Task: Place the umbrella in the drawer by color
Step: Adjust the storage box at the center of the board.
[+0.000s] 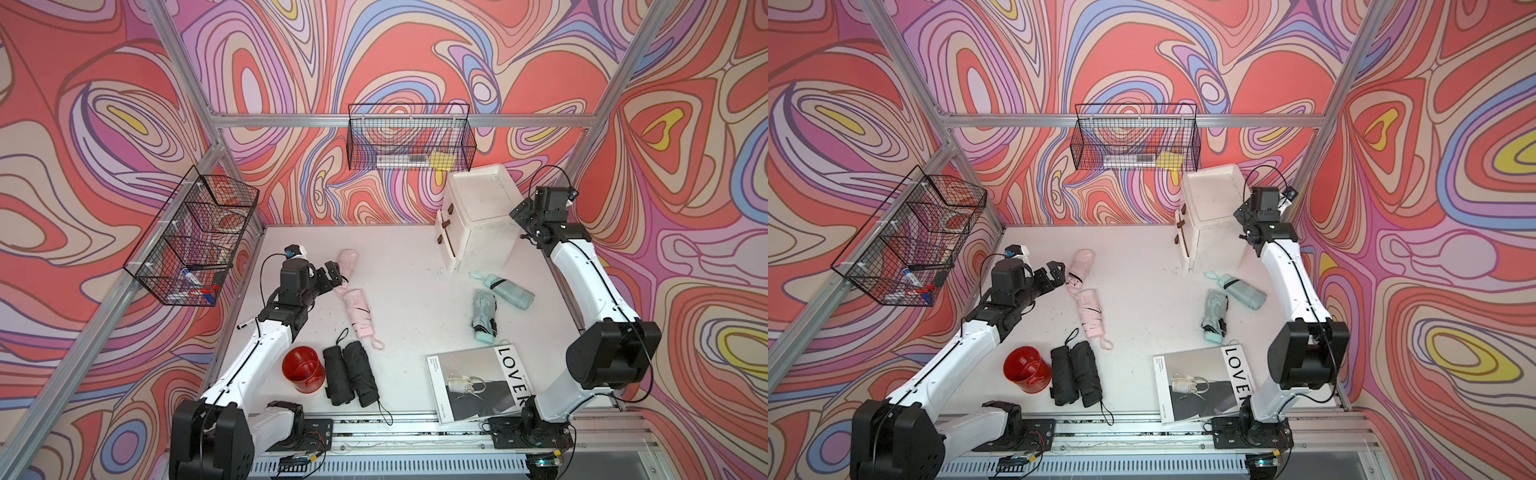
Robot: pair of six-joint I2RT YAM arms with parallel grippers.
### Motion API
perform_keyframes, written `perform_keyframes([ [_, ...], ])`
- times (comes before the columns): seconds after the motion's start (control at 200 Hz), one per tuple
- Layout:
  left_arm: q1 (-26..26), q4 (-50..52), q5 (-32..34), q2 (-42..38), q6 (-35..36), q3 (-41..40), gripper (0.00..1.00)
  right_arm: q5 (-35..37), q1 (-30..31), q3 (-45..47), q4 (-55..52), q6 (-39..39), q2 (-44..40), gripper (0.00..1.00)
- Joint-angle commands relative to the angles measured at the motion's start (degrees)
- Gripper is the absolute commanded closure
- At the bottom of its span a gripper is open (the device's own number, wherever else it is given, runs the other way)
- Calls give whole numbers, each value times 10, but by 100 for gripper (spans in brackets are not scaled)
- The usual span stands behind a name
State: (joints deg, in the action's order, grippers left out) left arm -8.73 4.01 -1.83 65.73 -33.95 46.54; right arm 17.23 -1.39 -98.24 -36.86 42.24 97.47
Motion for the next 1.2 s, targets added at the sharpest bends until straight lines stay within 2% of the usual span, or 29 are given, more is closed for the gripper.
perform_keyframes([
  [0.0,-16,79,25,-17,-20,29,1,20,2,-59,-153,106,32,23],
  [0.15,-21,124,22,-30,-34,49,1,42,15,-125,-222,135,91,27],
  [0.285,-27,133,39,-44,-36,53,1,94,39,-225,-315,152,158,28],
  [0.421,-34,140,46,-47,-36,57,1,97,56,-310,-378,166,213,30],
  [0.586,-40,135,42,-32,-41,66,1,112,67,-319,-381,183,226,34],
  [0.656,-43,126,43,-21,-46,71,1,120,67,-318,-386,183,231,40],
  [0.856,-59,93,47,10,-52,76,1,152,67,-277,-370,142,242,47],
  [1.016,-83,86,58,27,-48,88,1,137,65,-253,-340,68,243,70],
  [1.107,-93,88,62,31,-45,96,1,76,65,-240,-327,-14,227,87],
  [1.192,-103,89,69,28,-45,98,1,45,66,-182,-293,-53,183,91],
])
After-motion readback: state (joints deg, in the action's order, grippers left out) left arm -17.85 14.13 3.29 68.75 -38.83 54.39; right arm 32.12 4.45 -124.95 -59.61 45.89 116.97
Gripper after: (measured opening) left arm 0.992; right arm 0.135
